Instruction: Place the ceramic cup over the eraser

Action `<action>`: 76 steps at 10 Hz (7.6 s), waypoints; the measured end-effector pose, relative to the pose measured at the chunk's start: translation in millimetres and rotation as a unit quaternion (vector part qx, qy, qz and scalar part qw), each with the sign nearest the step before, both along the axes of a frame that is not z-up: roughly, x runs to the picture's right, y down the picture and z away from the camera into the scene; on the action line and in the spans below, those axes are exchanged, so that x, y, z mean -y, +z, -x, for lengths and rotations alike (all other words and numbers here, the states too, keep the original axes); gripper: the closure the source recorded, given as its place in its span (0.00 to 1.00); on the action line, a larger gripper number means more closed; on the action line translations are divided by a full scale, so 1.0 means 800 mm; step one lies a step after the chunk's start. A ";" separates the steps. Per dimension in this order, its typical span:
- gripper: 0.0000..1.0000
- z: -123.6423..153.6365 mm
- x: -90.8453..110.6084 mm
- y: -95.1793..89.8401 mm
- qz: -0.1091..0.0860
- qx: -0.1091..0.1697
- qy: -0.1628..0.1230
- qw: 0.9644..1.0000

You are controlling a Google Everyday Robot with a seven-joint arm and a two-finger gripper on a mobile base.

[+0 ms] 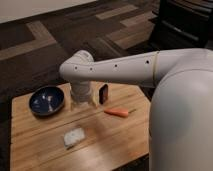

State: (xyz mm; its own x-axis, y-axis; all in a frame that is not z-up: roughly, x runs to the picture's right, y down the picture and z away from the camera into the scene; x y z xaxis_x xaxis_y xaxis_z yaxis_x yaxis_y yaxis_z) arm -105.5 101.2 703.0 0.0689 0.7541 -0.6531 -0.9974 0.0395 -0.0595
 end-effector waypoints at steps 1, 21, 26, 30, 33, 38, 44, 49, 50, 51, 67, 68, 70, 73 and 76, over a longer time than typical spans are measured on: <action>0.35 0.000 0.000 0.000 0.000 0.000 0.000 1.000; 0.35 0.000 -0.001 0.001 0.001 0.000 0.000 1.000; 0.35 0.000 -0.001 0.001 0.001 0.000 0.000 1.000; 0.35 0.000 -0.001 0.001 0.001 0.000 0.000 1.000; 0.35 0.000 -0.001 0.001 0.001 0.000 0.000 1.000; 0.35 0.000 -0.001 0.001 0.001 0.000 0.000 1.000; 0.35 0.000 -0.001 0.001 0.001 0.000 0.000 1.000; 0.35 0.015 0.022 0.021 0.016 0.002 -0.048 0.999; 0.35 0.021 0.032 0.029 0.018 0.003 -0.062 0.998; 0.35 0.025 0.040 0.037 0.019 0.003 -0.071 0.997; 0.41 0.076 0.107 0.129 -0.012 0.073 -0.154 0.985; 0.54 0.077 0.105 0.130 -0.013 0.073 -0.155 0.985; 0.81 0.081 0.103 0.128 -0.014 0.071 -0.152 0.986; 1.00 0.079 0.118 0.102 -0.025 0.059 -0.142 0.988; 1.00 0.052 0.157 0.053 -0.052 0.033 -0.135 0.989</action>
State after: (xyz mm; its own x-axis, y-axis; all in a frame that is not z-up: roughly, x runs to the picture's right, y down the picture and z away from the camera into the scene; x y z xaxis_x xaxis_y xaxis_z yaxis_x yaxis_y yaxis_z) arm -147.5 -24.0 745.7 0.3168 0.7648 -0.5610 -0.9438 0.3130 -0.1061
